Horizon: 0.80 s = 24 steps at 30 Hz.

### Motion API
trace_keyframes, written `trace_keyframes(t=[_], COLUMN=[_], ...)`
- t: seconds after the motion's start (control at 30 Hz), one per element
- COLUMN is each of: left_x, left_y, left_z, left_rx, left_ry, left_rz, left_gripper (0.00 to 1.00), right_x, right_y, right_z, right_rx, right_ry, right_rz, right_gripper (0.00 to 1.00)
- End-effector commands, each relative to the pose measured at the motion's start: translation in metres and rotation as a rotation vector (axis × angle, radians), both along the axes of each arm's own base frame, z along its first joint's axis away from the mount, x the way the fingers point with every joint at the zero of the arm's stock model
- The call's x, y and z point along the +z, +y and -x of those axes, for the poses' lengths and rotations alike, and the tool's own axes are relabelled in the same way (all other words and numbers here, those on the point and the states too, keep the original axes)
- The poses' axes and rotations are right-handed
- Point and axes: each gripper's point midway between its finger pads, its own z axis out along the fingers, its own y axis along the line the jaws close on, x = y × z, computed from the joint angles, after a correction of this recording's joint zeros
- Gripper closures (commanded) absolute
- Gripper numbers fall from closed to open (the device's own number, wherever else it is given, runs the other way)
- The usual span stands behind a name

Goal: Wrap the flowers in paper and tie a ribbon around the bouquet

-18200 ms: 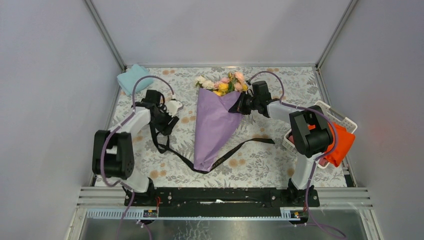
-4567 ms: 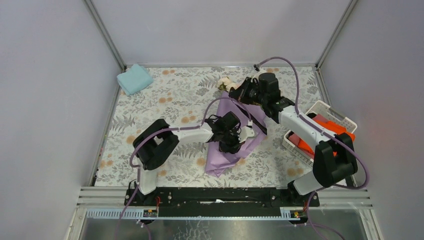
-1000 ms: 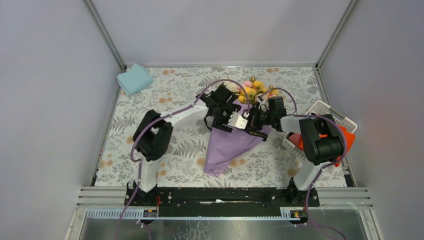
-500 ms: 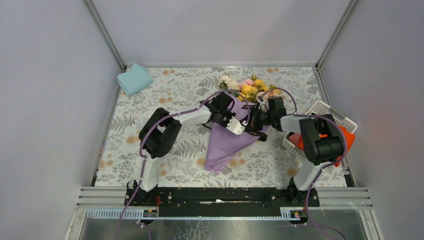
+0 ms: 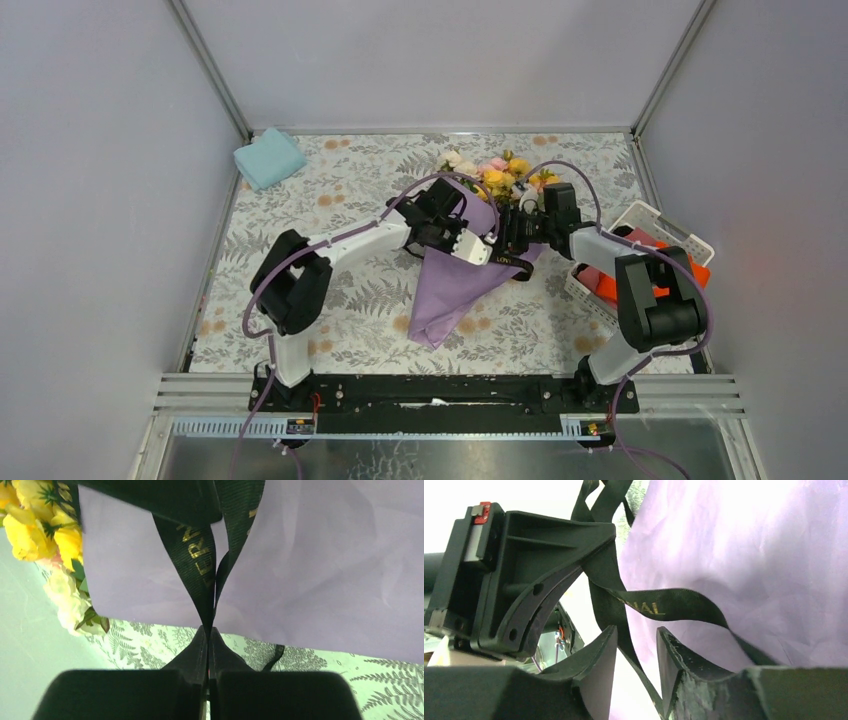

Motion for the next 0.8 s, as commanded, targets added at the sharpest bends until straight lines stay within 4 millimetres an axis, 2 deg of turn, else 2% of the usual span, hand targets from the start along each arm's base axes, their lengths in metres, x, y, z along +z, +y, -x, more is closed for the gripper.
trace_keyframes(t=[0.0,0.1,0.27,0.4,0.53,0.63,0.7,0.77], left_x=[0.015,0.021,0.026,0.056,0.082,0.094,0.100,0.104], left_y=[0.008,0.001,-0.006,-0.015,-0.020,-0.025,-0.029,-0.032], left_z=[0.012,0.015,0.022,0.029,0.021,0.007,-0.007,-0.022], left_rx=[0.078,0.083,0.070,0.073,0.106,0.157,0.210,0.260], left_ry=[0.045,0.064,0.060,0.072,0.042,-0.004,-0.049,-0.100], left_rz=[0.038,0.075,0.046,0.092,0.136,0.174,0.210,0.239], left_gripper=[1.00,1.00,1.00,1.00,1.00,1.00,1.00,1.00], right_x=[0.033,0.031,0.016,0.000,-0.011,-0.015,-0.018,-0.013], right_y=[-0.008,-0.011,-0.015,-0.026,-0.028,-0.015,-0.001,0.014], right_z=[-0.004,-0.013,-0.031,-0.049,-0.055,-0.049,-0.029,-0.010], right_rx=[0.028,-0.022,-0.092,-0.186,-0.199,-0.116,-0.008,0.095], right_ry=[-0.095,-0.086,-0.039,-0.007,0.022,0.020,0.050,0.062], right_rz=[-0.033,-0.042,0.001,0.091,0.129,0.141,0.139,0.086], right_gripper=[0.55,0.48,0.50,0.69,0.88,0.93,0.94,0.95])
